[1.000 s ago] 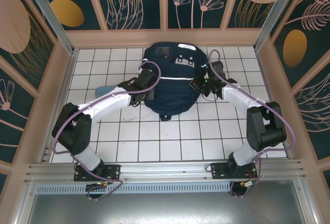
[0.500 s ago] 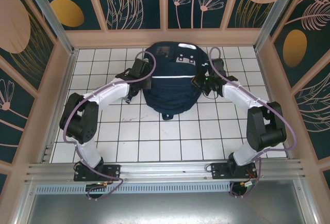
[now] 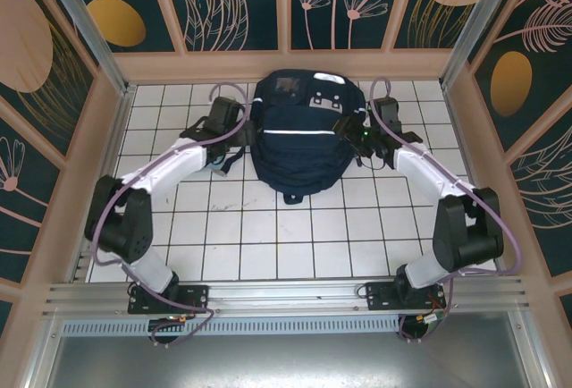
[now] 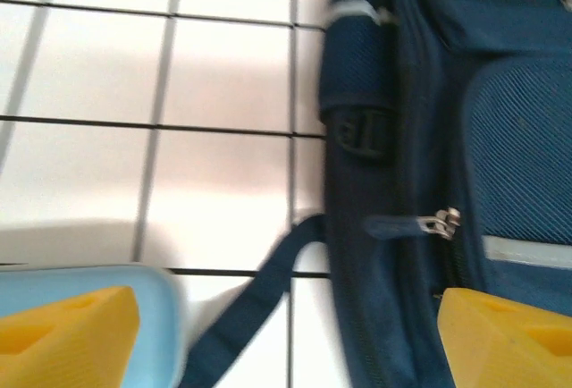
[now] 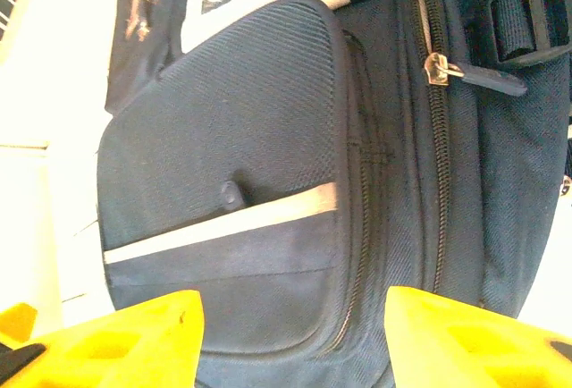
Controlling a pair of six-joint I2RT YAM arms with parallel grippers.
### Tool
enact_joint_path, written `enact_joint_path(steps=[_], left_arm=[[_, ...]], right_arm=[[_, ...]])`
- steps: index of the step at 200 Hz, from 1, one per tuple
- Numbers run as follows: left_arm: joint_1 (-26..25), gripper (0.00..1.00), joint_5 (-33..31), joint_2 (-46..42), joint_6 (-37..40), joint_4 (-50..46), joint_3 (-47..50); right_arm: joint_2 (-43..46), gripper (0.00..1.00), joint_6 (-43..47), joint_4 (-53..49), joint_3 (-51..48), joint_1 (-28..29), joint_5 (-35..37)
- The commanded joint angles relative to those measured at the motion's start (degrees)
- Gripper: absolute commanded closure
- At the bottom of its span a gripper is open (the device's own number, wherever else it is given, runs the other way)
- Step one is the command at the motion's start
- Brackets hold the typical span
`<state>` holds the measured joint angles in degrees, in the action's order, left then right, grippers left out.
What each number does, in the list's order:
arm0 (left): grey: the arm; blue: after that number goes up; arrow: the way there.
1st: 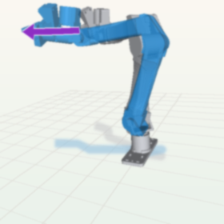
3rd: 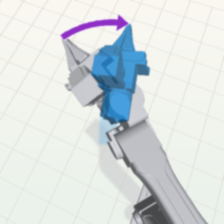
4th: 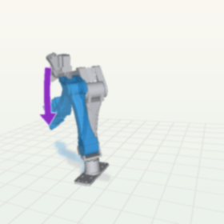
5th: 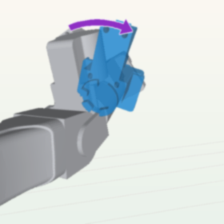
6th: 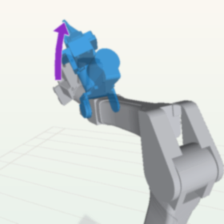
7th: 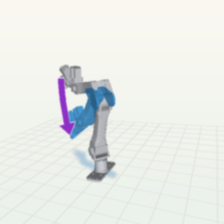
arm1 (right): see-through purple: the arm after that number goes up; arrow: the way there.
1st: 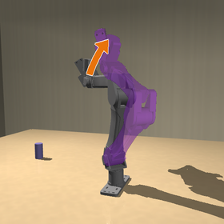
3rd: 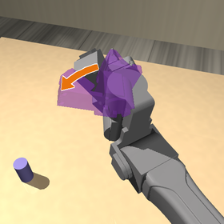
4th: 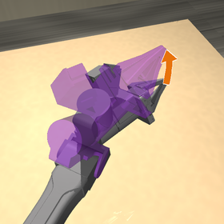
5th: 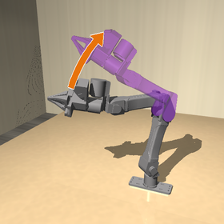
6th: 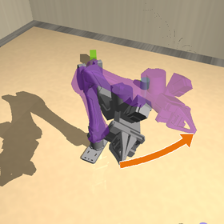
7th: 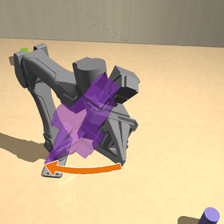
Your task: Pack the student bag
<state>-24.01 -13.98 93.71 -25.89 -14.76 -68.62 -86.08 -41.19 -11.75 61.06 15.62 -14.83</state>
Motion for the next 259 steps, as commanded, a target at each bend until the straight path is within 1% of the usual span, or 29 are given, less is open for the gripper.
enact_joint_path(steps=[1, 36, 61, 76, 79, 89, 97, 113, 142, 173, 197, 219, 236, 244, 259], left_arm=[[4.3, 0.12, -1.5, -1.5, -5.4, 0.7, 3.6], [11.3, 0.14, 5.4, 0.9, -11.1, 2.5, 7.0], [14.0, 0.16, 5.2, 3.5, -12.6, 2.8, 6.7], [14.5, 0.17, 4.1, 4.2, -12.4, 2.7, 6.0], [14.6, 0.17, 4.0, 5.7, -12.2, 2.7, 5.8], [14.6, 0.18, 3.5, 7.0, -11.5, 2.0, 5.0], [14.6, 0.2, 3.4, 8.0, -11.1, 1.1, 4.4], [14.6, 0.25, 6.1, 9.4, -10.1, 0.7, 4.2], [14.4, 0.31, 8.4, 9.3, -10.0, -0.3, 5.8], [11.5, 0.33, 10.3, 7.9, -9.4, -2.6, 7.2], [7.5, 0.35, 12.0, 6.5, -9.1, -4.2, 9.1], [3.8, 0.37, 15.8, 5.5, -8.0, -5.3, 11.5], [1.1, 0.39, 17.2, 4.9, -6.4, -7.1, 13.3], [0.3, 0.39, 17.3, 4.8, -6.1, -8.0, 14.9], [0.1, 0.4, 18.4, 0.7, -6.2, -8.4, 16.9]], right_arm=[[2.9, 0.41, 2.7, 2.2, -1.7, 0.3, -0.3], [3.4, 0.38, 3.6, 2.3, -1.6, 2.6, -0.2], [3.1, 0.37, 4.3, 2.2, -1.0, 4.3, 0.0], [2.8, 0.37, 4.5, 2.2, -0.7, 4.9, -0.1], [2.8, 0.37, 4.5, 2.2, -0.6, 5.1, 0.0], [2.7, 0.37, 4.5, 2.3, -0.6, 5.4, -0.2], [2.6, 0.37, 4.5, 2.2, -0.6, 5.5, -0.2], [2.6, 0.37, 4.3, 2.3, -0.7, 5.7, -0.2], [2.6, 0.37, 4.1, 2.3, -0.8, 6.1, -0.2], [2.2, 0.37, 4.0, 2.4, -0.3, 6.6, -0.2], [1.8, 0.37, 4.2, 2.3, 0.5, 7.5, 0.1], [1.2, 0.37, 4.9, 1.8, 1.6, 8.7, 0.9], [0.3, 0.36, 6.0, 0.8, 3.3, 10.1, 2.0], [-0.1, 0.37, 6.6, 0.4, 4.1, 10.8, 2.4], [-1.5, 0.36, 7.6, -0.2, 5.8, 12.3, 2.9]])
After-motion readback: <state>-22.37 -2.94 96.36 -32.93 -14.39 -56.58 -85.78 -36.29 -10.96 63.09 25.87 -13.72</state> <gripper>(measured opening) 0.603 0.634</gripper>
